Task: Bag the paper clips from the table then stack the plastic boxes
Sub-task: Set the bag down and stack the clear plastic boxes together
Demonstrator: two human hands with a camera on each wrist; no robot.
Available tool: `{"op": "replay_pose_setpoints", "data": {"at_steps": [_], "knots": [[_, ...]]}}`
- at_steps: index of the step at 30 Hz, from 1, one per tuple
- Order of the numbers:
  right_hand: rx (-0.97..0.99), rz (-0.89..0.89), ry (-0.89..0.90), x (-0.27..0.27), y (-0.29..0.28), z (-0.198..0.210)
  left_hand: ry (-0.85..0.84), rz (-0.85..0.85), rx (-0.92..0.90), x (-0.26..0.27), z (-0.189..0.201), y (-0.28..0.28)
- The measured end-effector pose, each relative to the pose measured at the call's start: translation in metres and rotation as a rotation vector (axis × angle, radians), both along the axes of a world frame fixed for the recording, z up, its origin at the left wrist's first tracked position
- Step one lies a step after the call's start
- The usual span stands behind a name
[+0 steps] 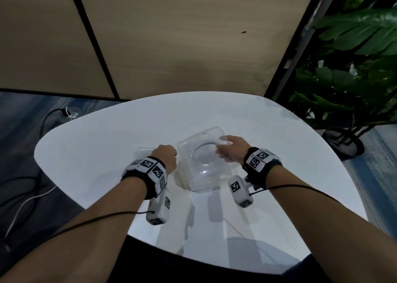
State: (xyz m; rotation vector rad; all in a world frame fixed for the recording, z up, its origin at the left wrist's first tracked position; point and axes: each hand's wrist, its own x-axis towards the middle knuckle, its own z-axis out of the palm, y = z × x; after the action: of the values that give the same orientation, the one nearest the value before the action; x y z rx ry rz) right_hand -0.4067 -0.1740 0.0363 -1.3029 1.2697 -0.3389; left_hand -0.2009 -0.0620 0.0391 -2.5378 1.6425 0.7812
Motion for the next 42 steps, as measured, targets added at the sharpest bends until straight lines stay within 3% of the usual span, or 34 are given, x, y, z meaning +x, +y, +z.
{"op": "replay_pose_setpoints", "data": {"at_steps": [3,6,11,13,19,24,30,38,42], "knots": [[-0.007,-0.034,0.053,0.005,-0.002,-0.01,0.011,-0.016,0.003,-0.004,-0.005,0.005],[-0.033,-0.022,0.17,0.006,-0.003,-0.009,0.175,0.069,-0.03,-0.006,-0.012,0.007],[-0.532,0.297,0.876,0.001,0.007,0.003,0.331,0.161,-0.066,-0.006,-0.017,0.007],[-0.596,0.314,0.972,-0.002,0.01,-0.001,0.411,0.207,-0.082,-0.01,-0.019,0.007],[-0.381,0.07,0.729,-0.019,0.016,-0.008,0.521,0.263,-0.063,-0.022,-0.012,0.005],[-0.223,-0.149,0.548,-0.033,0.037,-0.009,0.407,0.25,-0.082,-0.021,-0.015,0.001],[0.055,-0.226,0.269,-0.049,0.054,-0.005,0.463,0.31,-0.131,-0.019,-0.024,0.002],[-0.014,-0.277,0.293,-0.059,0.042,-0.004,0.514,0.423,-0.211,-0.035,-0.023,-0.002],[-0.074,-0.247,0.333,-0.06,0.034,-0.006,0.439,0.413,-0.239,-0.046,-0.025,-0.002]]}}
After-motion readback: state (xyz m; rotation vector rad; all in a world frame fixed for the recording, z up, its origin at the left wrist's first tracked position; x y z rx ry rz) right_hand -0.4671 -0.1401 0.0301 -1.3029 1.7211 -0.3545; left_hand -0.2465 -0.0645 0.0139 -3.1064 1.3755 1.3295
